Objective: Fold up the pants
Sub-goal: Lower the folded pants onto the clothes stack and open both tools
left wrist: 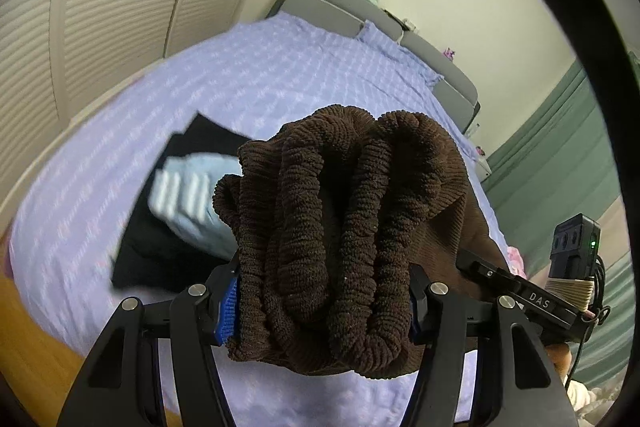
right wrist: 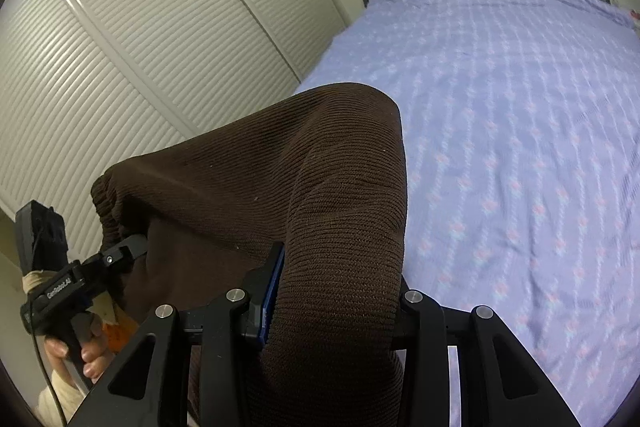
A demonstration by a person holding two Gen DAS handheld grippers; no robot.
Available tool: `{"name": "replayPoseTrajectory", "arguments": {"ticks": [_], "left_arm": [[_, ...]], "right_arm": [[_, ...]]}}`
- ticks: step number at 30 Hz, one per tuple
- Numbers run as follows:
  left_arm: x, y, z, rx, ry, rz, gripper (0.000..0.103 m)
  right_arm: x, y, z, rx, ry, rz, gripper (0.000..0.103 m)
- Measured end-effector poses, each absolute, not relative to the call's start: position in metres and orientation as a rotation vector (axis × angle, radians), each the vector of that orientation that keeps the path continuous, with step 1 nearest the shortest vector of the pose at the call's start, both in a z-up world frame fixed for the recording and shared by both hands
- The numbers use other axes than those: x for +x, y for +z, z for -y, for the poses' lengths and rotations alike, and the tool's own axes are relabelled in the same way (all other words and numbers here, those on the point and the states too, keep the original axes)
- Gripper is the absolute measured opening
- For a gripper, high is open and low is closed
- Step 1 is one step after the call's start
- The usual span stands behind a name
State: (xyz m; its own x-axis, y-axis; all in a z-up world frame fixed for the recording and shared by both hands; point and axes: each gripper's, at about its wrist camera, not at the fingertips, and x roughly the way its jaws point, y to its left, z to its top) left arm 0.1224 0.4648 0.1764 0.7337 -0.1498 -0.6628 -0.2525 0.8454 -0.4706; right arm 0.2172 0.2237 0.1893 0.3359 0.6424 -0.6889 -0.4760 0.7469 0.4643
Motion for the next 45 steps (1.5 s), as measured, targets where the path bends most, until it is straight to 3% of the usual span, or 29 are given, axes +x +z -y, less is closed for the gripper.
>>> {"name": "replayPoseTrajectory", "arguments": {"ticks": [13,20,26,28,33,38,45], "left_arm": [[0.21,0.135,-0.568,-0.522,0.017,-0.801,0.061],[0.238,0.092,-0.585,-0.529,0.013,-0.911,0.062],[0.248,0.077,-0.578,-0.363,0.064,-0.982,0.066],[0.252,0.071,-0.573,-0.274,0.089,-1.018,0.066],[0.256,0.058,-0.578,-0.291,0.101,-1.05,0.072],[0.259,0.046,-0.573,-0.31,0.085,-1.076,0.075],[0.265,0.023,-0.58,-0.353,0.104,-1.109,0.086]], "right_arm": [[0.269,0.171,-0.315,0.15,0.687,-0.957,0.038],[0.282,0.148,-0.335,0.104,0.636,-1.004,0.038],[0.29,0.141,-0.347,0.08,0.6,-1.012,0.039],[0.292,0.139,-0.346,0.098,0.597,-1.033,0.041],[0.305,0.112,-0.336,0.264,0.566,-1.133,0.058],[0.309,0.084,-0.321,0.34,0.524,-1.21,0.06],[0.317,0.062,-0.324,0.305,0.516,-1.239,0.071]]}}
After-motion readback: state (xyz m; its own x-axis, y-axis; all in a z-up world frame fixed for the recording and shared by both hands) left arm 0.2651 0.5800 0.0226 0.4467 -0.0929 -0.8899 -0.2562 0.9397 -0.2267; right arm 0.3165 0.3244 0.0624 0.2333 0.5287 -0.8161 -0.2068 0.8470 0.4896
